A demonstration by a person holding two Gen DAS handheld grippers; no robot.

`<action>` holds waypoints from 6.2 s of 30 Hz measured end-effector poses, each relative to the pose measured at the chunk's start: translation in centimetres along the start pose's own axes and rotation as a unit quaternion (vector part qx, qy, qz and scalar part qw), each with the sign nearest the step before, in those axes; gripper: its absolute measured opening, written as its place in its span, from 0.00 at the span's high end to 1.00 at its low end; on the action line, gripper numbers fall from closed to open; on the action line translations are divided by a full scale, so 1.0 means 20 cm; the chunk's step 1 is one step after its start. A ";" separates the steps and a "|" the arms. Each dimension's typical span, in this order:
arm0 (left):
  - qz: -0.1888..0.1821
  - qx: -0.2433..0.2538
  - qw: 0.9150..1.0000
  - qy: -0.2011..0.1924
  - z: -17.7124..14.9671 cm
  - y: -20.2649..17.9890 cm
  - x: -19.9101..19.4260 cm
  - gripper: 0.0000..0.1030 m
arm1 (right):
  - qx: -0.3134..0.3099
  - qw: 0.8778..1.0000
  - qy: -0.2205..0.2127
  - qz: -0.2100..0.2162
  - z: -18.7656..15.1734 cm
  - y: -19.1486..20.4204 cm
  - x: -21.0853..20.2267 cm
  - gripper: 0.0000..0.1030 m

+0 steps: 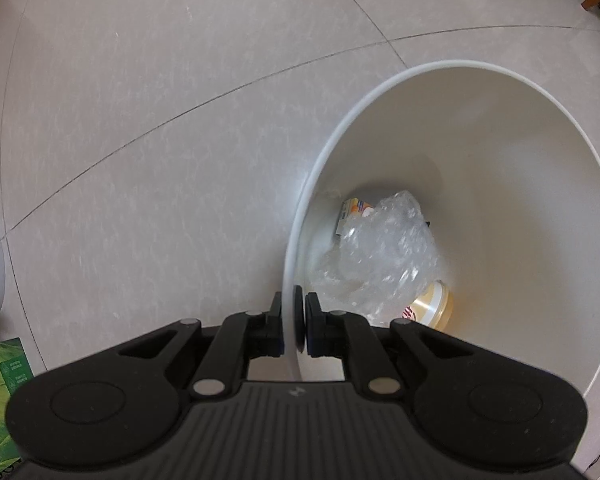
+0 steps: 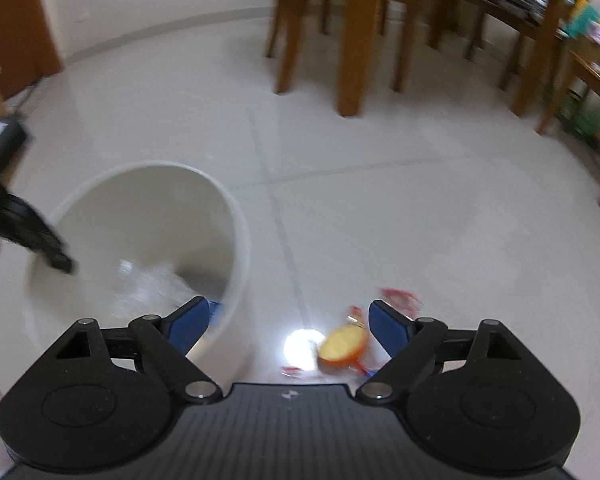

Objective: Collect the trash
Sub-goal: 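Grasp the second blue juice carton with the right gripper, then drop the blue juice carton into the bin with the right gripper, then approach and grasp the orange peel half with the right gripper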

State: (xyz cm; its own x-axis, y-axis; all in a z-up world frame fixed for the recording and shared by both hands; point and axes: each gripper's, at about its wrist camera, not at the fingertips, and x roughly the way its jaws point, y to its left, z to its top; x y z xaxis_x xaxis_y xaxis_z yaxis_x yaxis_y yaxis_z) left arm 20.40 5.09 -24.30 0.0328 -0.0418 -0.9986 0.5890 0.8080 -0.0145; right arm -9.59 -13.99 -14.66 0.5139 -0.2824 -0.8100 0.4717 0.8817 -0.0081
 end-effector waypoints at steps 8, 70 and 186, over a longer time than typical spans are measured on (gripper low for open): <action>-0.002 0.001 1.000 0.003 0.01 0.01 0.01 0.93 | 0.011 0.995 0.092 -0.045 -0.26 -0.26 0.44 0.13; 0.016 0.014 1.000 0.006 0.00 -0.03 0.00 0.91 | -0.024 0.996 0.040 0.078 0.21 0.04 -0.02 0.35; 0.013 0.108 0.994 -0.009 -0.04 -0.05 -0.02 0.88 | -0.144 0.979 0.126 0.067 -0.12 -0.21 0.59 0.28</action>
State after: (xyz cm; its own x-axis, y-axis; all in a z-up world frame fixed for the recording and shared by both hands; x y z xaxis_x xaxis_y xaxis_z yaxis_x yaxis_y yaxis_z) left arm 19.21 4.79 -23.96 0.0646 -0.0351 -0.9973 0.7468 0.6646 0.0250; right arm -7.22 -20.10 -25.61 0.3475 -0.0866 -0.9337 0.1719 0.9847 -0.0273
